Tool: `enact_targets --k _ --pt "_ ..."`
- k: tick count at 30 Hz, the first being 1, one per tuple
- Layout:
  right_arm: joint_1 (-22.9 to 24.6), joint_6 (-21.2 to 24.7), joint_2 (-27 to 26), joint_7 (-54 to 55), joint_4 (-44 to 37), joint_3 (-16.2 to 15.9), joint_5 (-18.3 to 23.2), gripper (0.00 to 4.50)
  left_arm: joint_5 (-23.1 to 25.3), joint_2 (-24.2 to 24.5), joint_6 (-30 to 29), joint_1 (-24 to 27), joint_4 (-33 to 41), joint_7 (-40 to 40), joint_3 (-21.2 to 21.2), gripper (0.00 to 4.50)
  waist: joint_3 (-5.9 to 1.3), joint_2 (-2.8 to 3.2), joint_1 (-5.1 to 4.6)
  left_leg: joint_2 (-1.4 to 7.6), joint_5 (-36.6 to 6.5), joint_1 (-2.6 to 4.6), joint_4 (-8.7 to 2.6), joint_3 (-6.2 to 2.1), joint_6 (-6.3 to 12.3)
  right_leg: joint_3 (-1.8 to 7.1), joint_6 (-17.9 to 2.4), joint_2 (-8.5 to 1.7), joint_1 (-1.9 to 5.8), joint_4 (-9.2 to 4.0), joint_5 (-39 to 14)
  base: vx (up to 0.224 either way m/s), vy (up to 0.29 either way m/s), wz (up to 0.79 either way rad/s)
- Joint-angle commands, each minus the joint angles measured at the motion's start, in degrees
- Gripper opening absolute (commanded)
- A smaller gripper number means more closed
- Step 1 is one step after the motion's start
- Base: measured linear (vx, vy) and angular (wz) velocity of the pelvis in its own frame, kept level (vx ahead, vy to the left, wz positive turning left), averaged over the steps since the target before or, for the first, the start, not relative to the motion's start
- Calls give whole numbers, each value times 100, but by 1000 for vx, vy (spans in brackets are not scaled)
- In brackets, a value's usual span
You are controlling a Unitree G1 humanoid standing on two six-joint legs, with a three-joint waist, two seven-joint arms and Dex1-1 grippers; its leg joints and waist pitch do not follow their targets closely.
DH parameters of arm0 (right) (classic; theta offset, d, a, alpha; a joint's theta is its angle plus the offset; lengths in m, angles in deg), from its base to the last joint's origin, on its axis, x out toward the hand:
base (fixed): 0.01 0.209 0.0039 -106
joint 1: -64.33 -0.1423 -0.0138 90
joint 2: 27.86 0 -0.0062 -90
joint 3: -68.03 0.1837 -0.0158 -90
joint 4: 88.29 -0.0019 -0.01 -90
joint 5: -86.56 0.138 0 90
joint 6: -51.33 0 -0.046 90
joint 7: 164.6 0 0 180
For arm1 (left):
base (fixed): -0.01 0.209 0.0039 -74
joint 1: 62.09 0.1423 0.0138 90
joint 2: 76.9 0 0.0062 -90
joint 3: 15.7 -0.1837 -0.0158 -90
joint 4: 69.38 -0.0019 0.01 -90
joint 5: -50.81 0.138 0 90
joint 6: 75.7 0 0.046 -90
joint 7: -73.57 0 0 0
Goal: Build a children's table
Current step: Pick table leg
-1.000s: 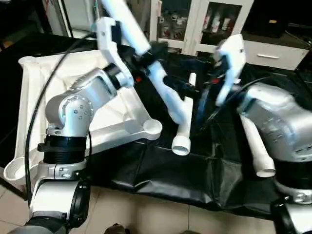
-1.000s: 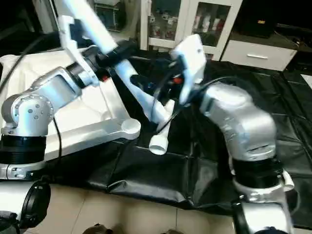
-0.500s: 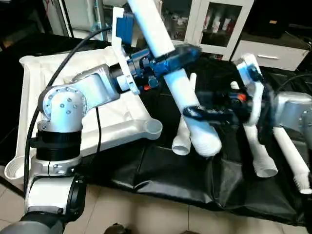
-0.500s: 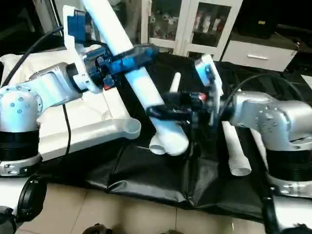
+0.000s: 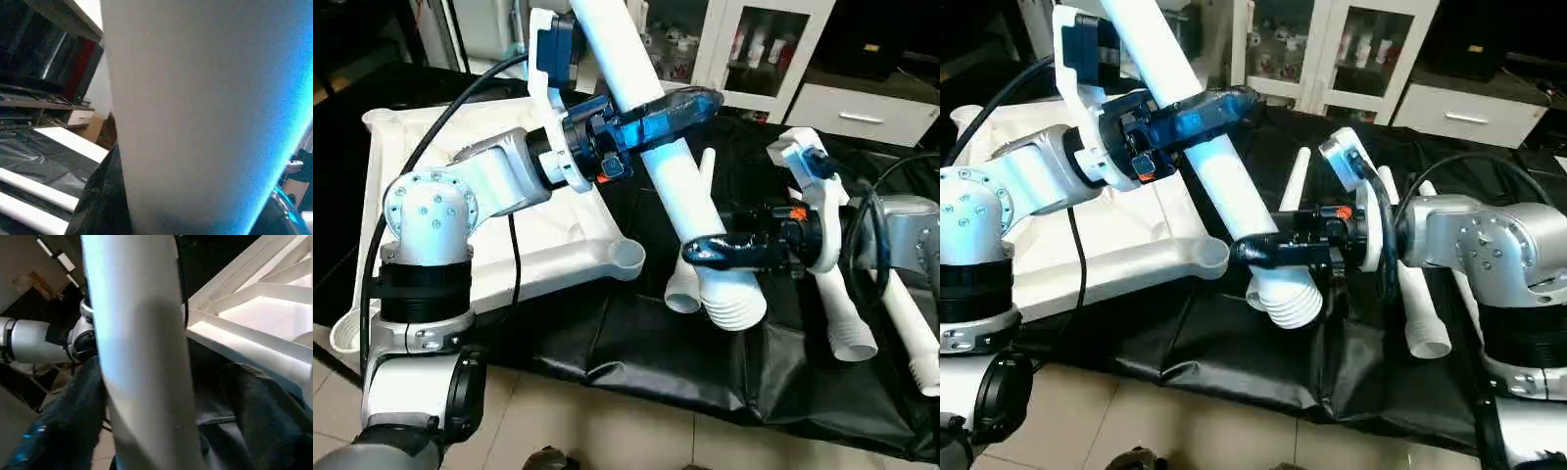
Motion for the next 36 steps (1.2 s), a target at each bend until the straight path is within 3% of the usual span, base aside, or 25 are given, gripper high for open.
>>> enact_targets --k 1,12,16,18,20,26,29,30,31,34,36 --pt "115 87 79 90 -15 -81 -55 332 -228 -24 -11 -149 260 -156 95 179 -430 -77 16 278 -268 39 -382 -73 -50 260 -1167 -378 338 -425 -848 0 0 0" --pt "147 -143 -97 361 -40 -28 -124 249 -184 -56 52 -133 225 -108 94 179 -436 -63 15 276 -268 31 -382 -77 -71 254 -1178 -380 340 -420 -794 0 0 0" --pt "123 -356 -190 565 14 -47 -318 222 -126 -80 108 -116 226 -70 86 179 -439 -64 15 277 -281 34 -384 -77 -105 254 -1147 -380 339 -422 -813 0 0 0" --pt "123 -670 -362 897 38 -16 -566 209 159 -127 298 -102 178 197 56 179 -441 -59 12 278 -267 32 -386 -79 -114 253 -1133 -380 337 -417 -773 0 0 0" --pt "134 -968 -500 1206 28 11 -785 207 200 -181 301 -89 100 448 115 235 -442 -46 4 277 -285 37 -387 -79 -146 253 -1118 -379 330 -414 -759 0 0 0" --pt "217 -1306 -662 1585 -65 -4 -1027 201 162 -271 300 -3 151 634 176 294 -442 -26 -1 275 -318 41 -400 -84 -202 251 -1126 -366 333 -407 -625 0 0 0" --pt "307 -1741 -789 1945 -262 -164 -1422 200 634 -428 599 38 78 1113 104 322 -443 -29 -5 275 -298 32 -403 -89 -214 254 -1087 -367 343 -405 -534 0 0 0" --pt "339 -1929 -865 2112 -328 -231 -1602 200 984 -516 833 41 8 1409 46 335 -439 17 -9 286 -355 41 -409 -99 -245 258 -1015 -374 335 -426 -619 0 0 0" --pt "364 -2018 -976 2289 -359 -239 -1693 199 1369 -609 1087 28 -101 1763 -15 342 -432 0 -21 291 -379 37 -415 -95 -247 265 -982 -368 332 -451 -647 0 0 0" --pt "426 -2237 -1115 2591 -455 -380 -1965 198 1836 -756 1545 74 -194 2133 -94 356 -440 -9 -22 280 -445 45 -426 -106 -275 261 -847 -372 347 -462 -804 0 0 0" --pt "499 -2425 -1261 2888 -553 -520 -2205 194 1996 -882 1801 171 -159 2295 -114 363 -446 18 -33 284 -373 33 -423 -113 -311 259 -875 -366 341 -448 -599 0 0 0"
